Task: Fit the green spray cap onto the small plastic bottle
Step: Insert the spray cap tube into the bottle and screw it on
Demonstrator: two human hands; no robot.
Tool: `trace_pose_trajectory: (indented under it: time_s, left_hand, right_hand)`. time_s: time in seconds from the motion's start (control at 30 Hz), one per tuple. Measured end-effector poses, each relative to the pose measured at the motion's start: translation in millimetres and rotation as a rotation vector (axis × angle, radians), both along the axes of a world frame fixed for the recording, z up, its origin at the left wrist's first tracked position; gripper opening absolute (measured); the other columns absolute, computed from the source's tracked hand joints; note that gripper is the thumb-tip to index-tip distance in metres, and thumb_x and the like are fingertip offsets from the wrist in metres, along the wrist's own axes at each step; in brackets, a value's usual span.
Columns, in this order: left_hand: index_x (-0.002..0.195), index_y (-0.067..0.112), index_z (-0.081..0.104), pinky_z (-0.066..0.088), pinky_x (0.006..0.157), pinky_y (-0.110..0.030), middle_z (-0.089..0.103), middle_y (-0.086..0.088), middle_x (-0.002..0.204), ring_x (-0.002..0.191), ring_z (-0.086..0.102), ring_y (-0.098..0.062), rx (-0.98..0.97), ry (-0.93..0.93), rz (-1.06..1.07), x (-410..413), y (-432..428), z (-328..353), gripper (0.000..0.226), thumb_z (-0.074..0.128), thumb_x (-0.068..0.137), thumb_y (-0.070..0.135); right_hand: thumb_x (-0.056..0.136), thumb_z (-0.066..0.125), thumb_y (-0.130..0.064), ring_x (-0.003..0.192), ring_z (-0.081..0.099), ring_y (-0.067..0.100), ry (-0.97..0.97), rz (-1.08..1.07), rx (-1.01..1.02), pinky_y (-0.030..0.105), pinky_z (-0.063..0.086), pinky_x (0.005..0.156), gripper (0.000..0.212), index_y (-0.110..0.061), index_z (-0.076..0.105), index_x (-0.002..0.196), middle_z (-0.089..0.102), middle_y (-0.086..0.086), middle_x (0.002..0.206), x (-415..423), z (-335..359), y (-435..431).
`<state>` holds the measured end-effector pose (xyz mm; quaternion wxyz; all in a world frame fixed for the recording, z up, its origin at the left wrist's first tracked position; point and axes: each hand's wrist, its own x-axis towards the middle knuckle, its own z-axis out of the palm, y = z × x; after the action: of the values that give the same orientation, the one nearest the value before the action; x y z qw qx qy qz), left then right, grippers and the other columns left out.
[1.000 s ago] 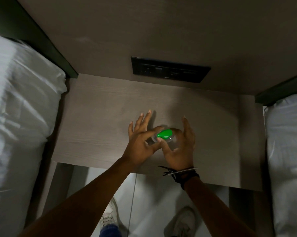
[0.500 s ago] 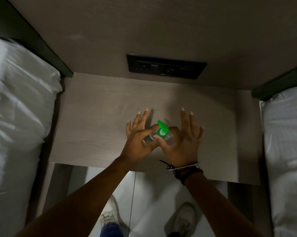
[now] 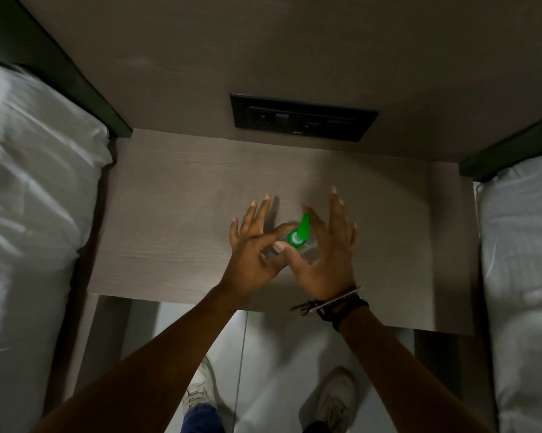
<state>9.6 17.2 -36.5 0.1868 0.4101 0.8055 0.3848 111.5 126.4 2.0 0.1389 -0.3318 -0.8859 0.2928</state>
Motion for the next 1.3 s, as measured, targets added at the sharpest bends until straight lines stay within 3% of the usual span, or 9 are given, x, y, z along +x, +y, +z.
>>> trace_pose_trajectory:
  time_s: [0.17,0.3,0.47,0.67,0.8,0.9,1.0,1.2,1.3]
  left_hand:
    - [0.117,0.033,0.064,-0.005,0.114,-0.052,0.015,-0.007,0.16,0.148,0.002,-0.023,-0.017,0.014,0.001,0,1,1,0.042,0.073,0.077,0.044]
    - [0.119,0.036,0.062,-0.001,0.115,-0.058,0.016,-0.009,0.16,0.148,0.003,-0.026,-0.037,0.048,-0.004,-1,1,-4,0.046,0.076,0.076,0.037]
    - [0.119,0.039,0.061,-0.007,0.115,-0.051,0.009,0.002,0.161,0.148,-0.005,-0.015,-0.019,-0.022,0.004,0,1,-4,0.044,0.063,0.079,0.057]
    - [0.12,0.033,0.063,-0.004,0.115,-0.055,0.011,-0.005,0.161,0.148,-0.002,-0.023,-0.042,0.016,-0.002,0,1,-6,0.044,0.072,0.078,0.039]
    - [0.117,0.034,0.064,-0.007,0.115,-0.05,0.006,0.004,0.16,0.148,-0.005,-0.015,-0.014,-0.034,0.019,1,2,-6,0.043,0.062,0.08,0.055]
    - [0.113,0.033,0.066,-0.004,0.115,-0.052,0.011,0.001,0.16,0.148,0.0,-0.019,-0.01,0.007,0.026,3,2,-9,0.038,0.064,0.08,0.052]
    - [0.118,0.038,0.062,-0.003,0.114,-0.055,0.013,-0.003,0.16,0.148,0.002,-0.023,-0.02,0.014,0.021,1,2,-12,0.042,0.072,0.077,0.039]
    - [0.119,0.05,0.052,-0.003,0.114,-0.055,0.008,0.005,0.16,0.147,-0.003,-0.017,-0.014,-0.072,-0.024,-6,4,-4,0.045,0.059,0.076,0.064]
    - [0.115,0.048,0.054,-0.001,0.114,-0.059,0.012,-0.001,0.161,0.147,-0.002,-0.018,-0.023,-0.049,-0.023,-7,5,-7,0.039,0.058,0.078,0.06]
  right_hand:
    - [0.066,0.08,-0.045,0.144,0.024,0.029,0.007,-0.058,0.029,0.068,0.022,0.108,0.035,-0.016,0.068,0.083,0.037,0.005,0.152,1,-1,1]
    - [0.062,0.077,-0.06,0.145,0.02,0.029,-0.049,-0.074,-0.021,0.064,0.018,0.112,0.063,-0.018,0.062,0.107,0.026,0.01,0.157,-6,0,-2]
    - [0.067,0.084,-0.023,0.143,0.025,0.033,0.141,0.003,-0.154,0.062,0.024,0.11,0.032,-0.017,0.07,0.094,0.036,0.009,0.152,1,-4,2]
    - [0.053,0.086,-0.047,0.132,0.041,0.036,0.167,-0.044,-0.235,0.061,0.04,0.102,0.087,-0.046,0.037,0.124,0.037,0.018,0.149,-7,-1,0]
    - [0.067,0.083,-0.023,0.14,0.03,0.036,0.208,0.045,-0.187,0.065,0.029,0.107,0.042,-0.027,0.066,0.106,0.035,0.011,0.152,-2,-6,7]
    - [0.053,0.092,-0.027,0.131,0.043,0.032,0.21,-0.059,-0.112,0.057,0.036,0.103,0.07,-0.029,0.05,0.11,0.044,-0.003,0.136,-7,-2,6]
    - [0.05,0.089,-0.044,0.127,0.047,0.031,0.17,-0.057,-0.19,0.058,0.04,0.101,0.075,-0.042,0.046,0.111,0.048,0.009,0.14,-10,-1,3]
    - [0.068,0.077,-0.026,0.138,0.033,0.036,0.073,0.11,-0.129,0.062,0.031,0.105,0.034,-0.018,0.071,0.101,0.047,0.01,0.145,4,-8,17]
    - [0.054,0.091,-0.028,0.134,0.038,0.034,0.115,-0.003,-0.091,0.055,0.035,0.106,0.045,-0.015,0.068,0.09,0.052,0.014,0.138,-3,-8,18]
